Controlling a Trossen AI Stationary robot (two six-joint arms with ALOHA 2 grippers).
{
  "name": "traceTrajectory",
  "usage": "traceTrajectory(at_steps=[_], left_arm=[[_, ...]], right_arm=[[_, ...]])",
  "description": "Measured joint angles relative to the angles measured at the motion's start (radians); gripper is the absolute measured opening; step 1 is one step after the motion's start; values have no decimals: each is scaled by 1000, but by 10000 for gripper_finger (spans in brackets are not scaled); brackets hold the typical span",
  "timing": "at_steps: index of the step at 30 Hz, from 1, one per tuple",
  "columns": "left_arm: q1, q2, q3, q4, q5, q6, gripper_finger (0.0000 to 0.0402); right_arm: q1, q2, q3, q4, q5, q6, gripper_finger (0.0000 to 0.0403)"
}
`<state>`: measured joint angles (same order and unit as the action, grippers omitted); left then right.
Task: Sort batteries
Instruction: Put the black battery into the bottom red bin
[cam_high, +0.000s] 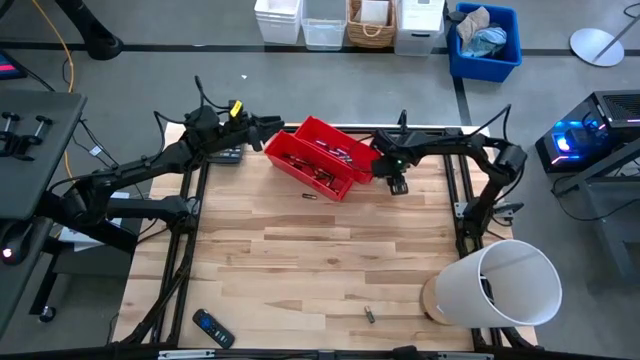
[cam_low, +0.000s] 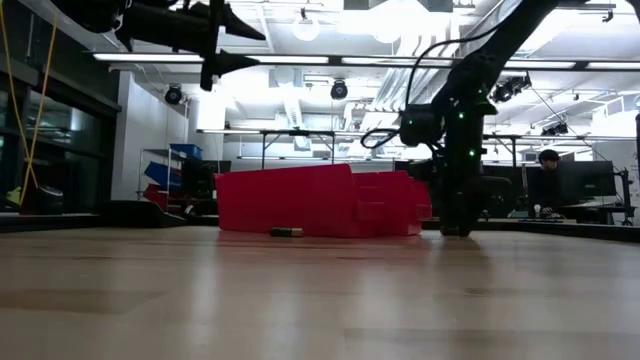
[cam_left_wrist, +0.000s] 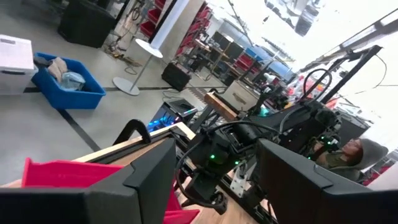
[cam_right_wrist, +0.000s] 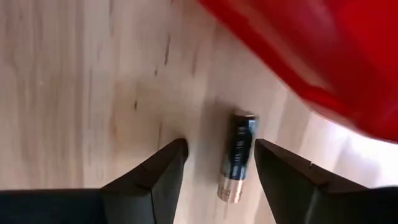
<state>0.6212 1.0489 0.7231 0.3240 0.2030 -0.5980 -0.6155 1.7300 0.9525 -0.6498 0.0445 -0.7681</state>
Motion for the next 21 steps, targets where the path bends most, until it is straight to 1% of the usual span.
traceTrajectory(at_steps=[5, 7, 9, 12, 14, 16, 17, 18, 21], left_arm=[[0, 0, 0, -18, -2, 0, 213], [0, 0, 0, -23, -2, -1, 213], [0, 0, 0, -22, -2, -1, 213], [0, 0, 0, -22, -2, -1, 213], [0, 0, 0, -22, -2, -1, 213], [0, 0, 0, -22, -2, -1, 213], [0, 0, 0, -21, -1, -1, 213], [0, 0, 0, -21, -1, -1, 213], [0, 0, 0, -21, -1, -1, 213]], right_arm=[[2, 40, 4, -9, -11, 3, 192], [9, 44, 4, -35, -13, 30, 174], [19, 44, 5, -69, -6, 87, 132], [28, 40, 7, -130, -15, 214, 39], [28, 20, 2, -182, -82, 318, 34], [39, -15, -5, -194, -153, 432, 35], [50, -41, -11, -204, -211, 477, 35], [66, -73, -12, -196, -261, 519, 35], [119, -174, -2, -61, -402, 648, 35]])
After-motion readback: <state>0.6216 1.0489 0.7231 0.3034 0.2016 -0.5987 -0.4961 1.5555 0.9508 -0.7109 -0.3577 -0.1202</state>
